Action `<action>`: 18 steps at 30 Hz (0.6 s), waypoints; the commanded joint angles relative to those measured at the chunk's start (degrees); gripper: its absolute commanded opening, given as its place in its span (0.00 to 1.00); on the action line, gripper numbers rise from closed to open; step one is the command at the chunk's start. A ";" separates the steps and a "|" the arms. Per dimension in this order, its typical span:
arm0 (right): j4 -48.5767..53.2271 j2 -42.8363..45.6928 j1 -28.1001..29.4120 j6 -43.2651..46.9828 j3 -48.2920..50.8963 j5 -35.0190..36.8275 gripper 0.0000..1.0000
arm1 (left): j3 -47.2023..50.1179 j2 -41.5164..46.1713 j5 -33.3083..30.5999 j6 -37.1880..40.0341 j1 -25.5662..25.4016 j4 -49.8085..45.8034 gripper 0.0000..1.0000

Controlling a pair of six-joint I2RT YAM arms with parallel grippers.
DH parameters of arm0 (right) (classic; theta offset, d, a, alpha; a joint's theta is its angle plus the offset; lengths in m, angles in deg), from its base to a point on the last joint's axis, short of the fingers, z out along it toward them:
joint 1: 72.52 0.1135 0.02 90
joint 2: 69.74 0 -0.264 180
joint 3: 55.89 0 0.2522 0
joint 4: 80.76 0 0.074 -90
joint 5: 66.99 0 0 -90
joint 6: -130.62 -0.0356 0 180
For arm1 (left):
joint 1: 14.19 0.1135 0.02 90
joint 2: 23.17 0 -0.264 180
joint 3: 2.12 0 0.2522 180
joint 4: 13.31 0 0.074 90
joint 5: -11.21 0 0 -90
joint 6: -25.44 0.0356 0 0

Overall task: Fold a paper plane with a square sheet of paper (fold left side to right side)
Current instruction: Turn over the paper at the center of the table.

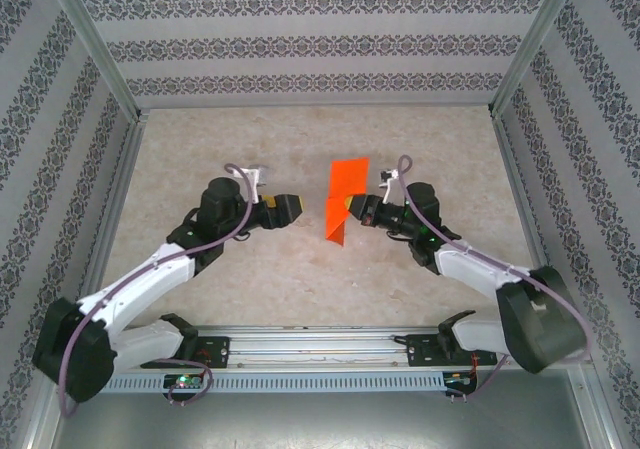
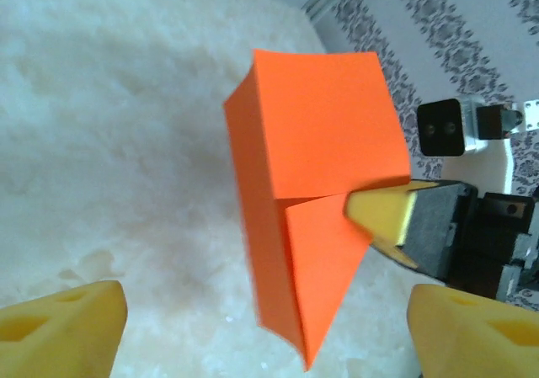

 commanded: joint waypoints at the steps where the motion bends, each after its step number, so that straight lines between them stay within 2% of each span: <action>1: -2.21 4.61 -0.75 3.30 -2.84 -2.68 0.00 | 1.94 3.91 3.91 -3.48 2.62 5.76 1.00; 4: -4.48 7.69 -0.87 3.47 -4.44 -3.59 0.00 | 2.21 3.71 13.26 -8.89 4.73 15.62 1.00; 9: -9.74 9.16 -0.44 0.89 -6.93 -5.35 0.00 | 0.26 -0.39 21.49 -15.06 4.66 26.79 0.97; 13: -12.46 8.19 0.98 -0.37 -9.20 -6.93 0.00 | -0.23 -3.90 24.13 -18.54 3.92 33.85 0.96; 18: -12.77 6.40 2.89 -0.48 -10.71 -6.80 0.00 | -1.94 -5.04 25.05 -16.67 1.78 33.34 0.96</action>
